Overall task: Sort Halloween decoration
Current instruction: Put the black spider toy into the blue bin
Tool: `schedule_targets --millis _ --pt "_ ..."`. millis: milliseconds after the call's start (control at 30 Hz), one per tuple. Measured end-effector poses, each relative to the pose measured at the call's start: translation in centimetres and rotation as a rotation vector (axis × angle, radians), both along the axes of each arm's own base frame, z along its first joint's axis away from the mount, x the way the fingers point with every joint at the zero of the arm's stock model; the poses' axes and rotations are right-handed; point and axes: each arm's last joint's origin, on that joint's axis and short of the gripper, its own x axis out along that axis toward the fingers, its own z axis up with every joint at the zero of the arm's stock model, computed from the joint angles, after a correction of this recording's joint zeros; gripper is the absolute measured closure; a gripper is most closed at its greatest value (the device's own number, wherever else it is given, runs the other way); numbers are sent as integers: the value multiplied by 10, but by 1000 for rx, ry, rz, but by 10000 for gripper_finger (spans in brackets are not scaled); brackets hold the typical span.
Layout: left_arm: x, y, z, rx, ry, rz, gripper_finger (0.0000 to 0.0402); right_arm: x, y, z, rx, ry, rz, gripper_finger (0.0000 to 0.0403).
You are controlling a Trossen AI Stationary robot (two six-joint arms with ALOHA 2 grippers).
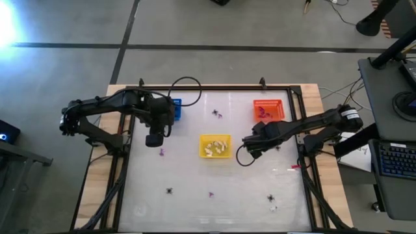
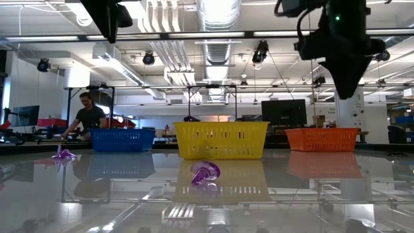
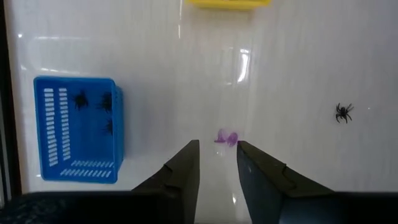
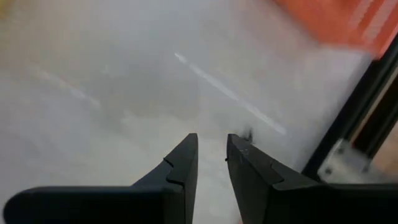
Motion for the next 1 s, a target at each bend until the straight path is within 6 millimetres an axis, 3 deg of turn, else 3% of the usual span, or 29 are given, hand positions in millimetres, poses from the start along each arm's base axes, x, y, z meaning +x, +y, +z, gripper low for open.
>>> schedule_targets --millis 267,600,1000 --pt "3 2 -1 36 -9 4 284 -19 20 -17 206 92 -20 323" --pt "3 2 -1 35 -10 25 283 -32 45 -20 214 63 -68 323" --pt "0 1 -2 5 19 58 283 -25 101 -20 384 -182 -67 323"
